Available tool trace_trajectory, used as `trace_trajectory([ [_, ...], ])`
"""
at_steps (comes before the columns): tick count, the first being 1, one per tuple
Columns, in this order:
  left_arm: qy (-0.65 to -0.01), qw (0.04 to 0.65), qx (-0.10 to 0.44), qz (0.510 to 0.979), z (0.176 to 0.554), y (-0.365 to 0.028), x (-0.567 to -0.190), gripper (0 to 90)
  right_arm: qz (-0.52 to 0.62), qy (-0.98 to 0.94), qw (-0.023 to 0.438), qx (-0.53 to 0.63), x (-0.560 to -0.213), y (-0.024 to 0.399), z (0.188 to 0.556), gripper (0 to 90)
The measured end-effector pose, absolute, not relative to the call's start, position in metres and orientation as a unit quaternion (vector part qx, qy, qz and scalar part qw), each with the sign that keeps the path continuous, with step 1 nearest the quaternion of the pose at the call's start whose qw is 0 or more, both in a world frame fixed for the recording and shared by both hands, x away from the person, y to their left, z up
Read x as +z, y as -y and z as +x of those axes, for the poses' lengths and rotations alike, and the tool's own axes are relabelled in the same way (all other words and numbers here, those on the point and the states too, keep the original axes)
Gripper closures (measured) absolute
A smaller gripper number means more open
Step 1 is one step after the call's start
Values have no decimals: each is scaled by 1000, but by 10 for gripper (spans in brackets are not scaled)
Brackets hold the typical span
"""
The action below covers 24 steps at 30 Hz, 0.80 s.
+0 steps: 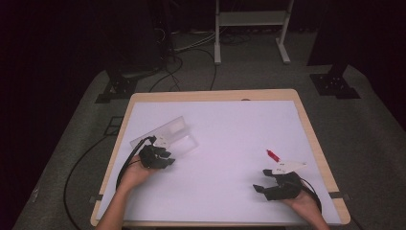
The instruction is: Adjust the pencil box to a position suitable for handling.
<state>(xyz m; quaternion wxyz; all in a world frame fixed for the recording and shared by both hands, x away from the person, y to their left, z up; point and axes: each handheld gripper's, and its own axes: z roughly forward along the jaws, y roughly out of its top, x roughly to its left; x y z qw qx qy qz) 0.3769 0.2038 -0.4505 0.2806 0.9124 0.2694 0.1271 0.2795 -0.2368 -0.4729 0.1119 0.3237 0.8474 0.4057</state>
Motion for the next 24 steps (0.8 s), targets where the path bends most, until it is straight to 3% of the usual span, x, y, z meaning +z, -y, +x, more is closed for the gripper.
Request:
trace_trajectory([
  [8, -263, 277, 117, 917, 377, -203, -451, 776, 324, -847, 113, 406, -473, 237, 279, 275],
  [24, -240, 269, 131, 923, 374, -199, -451, 882, 322, -848, 111, 406, -473, 236, 279, 271],
])
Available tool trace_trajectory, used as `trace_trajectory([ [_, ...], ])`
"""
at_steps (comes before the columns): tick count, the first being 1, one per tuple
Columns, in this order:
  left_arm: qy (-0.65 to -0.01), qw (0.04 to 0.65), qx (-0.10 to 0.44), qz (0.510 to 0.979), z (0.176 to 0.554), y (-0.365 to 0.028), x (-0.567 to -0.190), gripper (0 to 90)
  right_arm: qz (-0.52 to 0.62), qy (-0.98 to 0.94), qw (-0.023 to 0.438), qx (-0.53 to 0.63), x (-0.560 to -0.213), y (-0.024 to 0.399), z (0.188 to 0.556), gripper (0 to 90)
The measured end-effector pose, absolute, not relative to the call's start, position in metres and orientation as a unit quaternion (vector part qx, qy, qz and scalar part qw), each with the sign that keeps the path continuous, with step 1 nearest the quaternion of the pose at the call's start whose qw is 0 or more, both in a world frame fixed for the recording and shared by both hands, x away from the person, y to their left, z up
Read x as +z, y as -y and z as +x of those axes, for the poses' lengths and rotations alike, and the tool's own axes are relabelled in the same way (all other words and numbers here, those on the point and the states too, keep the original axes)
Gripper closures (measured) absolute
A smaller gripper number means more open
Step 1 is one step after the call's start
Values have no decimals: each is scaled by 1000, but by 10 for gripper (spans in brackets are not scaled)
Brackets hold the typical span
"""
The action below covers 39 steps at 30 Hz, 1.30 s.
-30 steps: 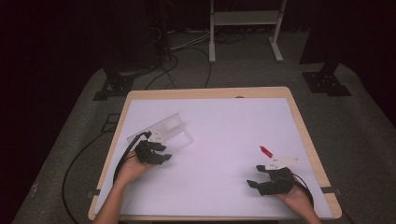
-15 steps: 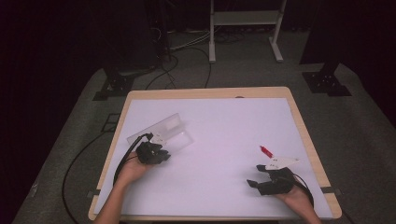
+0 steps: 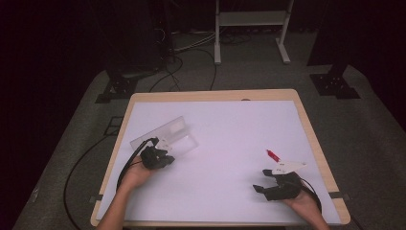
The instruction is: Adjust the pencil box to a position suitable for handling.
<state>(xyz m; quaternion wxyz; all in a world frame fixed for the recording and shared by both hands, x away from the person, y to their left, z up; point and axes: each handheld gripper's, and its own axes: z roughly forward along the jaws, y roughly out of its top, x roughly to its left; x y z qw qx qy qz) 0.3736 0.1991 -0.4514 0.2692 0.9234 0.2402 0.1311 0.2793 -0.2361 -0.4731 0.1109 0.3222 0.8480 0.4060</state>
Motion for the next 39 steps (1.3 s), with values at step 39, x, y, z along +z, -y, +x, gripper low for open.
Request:
trace_trajectory([
  [39, -168, 299, 148, 928, 354, -156, -425, 884, 346, -831, 128, 416, -465, 259, 280, 269],
])
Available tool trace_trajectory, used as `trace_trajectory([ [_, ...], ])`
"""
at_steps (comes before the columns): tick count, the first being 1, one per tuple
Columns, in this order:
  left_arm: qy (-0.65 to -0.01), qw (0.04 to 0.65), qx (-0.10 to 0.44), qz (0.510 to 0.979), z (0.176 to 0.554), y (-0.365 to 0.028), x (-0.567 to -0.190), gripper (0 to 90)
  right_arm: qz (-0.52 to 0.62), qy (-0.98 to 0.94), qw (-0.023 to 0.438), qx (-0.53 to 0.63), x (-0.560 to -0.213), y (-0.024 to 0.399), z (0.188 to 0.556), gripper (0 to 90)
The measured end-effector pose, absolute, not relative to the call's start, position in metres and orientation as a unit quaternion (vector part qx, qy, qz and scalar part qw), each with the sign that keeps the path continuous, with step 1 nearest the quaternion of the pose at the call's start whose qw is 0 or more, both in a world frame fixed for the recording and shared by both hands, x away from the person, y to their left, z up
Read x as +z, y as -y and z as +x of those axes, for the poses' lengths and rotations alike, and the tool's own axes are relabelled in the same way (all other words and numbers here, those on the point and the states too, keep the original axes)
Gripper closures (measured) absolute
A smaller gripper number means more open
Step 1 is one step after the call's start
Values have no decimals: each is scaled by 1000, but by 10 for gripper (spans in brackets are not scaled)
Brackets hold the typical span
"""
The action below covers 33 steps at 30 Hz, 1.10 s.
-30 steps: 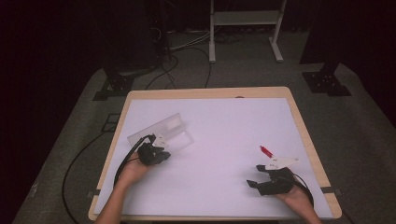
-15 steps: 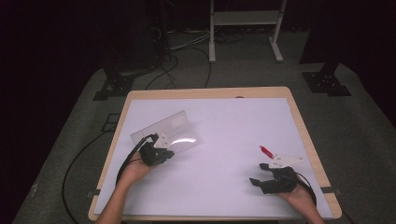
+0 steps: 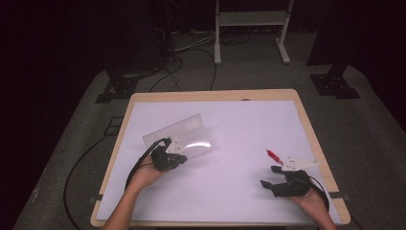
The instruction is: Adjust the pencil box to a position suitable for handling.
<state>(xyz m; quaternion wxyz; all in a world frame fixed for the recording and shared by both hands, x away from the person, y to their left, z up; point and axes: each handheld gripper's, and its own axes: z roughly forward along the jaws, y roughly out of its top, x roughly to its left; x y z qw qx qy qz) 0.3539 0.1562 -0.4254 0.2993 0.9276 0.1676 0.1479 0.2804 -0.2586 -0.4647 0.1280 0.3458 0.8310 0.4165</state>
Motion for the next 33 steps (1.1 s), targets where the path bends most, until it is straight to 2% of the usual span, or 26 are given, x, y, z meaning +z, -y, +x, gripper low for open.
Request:
trace_trajectory([
  [33, -86, 309, 133, 938, 337, -101, -416, 884, 367, -818, 148, 418, -460, 277, 281, 269],
])
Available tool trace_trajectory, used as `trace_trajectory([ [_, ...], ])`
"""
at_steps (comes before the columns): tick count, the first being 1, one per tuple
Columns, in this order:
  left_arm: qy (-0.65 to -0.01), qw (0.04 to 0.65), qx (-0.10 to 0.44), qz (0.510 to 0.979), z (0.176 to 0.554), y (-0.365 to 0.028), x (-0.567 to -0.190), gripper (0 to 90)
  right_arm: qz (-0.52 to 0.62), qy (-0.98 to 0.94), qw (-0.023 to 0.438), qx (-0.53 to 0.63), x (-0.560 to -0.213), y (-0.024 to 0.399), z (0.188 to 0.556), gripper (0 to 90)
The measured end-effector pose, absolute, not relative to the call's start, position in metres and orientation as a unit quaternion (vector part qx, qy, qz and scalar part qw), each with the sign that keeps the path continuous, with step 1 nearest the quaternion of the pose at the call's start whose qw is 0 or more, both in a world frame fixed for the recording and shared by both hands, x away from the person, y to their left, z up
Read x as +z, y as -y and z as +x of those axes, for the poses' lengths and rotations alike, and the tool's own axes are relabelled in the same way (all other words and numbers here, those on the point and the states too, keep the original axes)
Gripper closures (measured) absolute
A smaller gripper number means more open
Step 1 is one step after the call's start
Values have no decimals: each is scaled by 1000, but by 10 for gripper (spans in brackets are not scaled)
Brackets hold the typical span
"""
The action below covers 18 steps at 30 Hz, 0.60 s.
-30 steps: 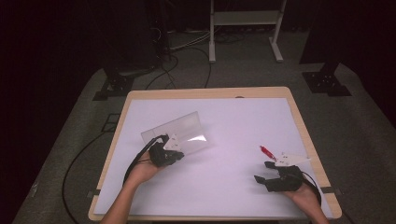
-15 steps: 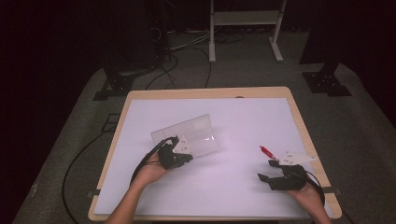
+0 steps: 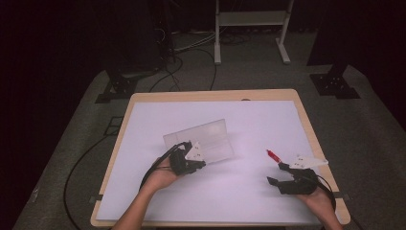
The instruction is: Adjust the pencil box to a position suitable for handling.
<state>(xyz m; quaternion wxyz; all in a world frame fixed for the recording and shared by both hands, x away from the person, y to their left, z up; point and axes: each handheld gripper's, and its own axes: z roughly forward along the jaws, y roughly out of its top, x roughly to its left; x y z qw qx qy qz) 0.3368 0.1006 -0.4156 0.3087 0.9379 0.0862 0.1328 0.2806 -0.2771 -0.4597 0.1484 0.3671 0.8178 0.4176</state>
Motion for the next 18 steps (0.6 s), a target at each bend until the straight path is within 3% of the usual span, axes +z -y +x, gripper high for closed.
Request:
trace_trajectory([
  [18, -46, 316, 113, 941, 323, -72, -421, 883, 375, -812, 155, 420, -458, 286, 281, 269],
])
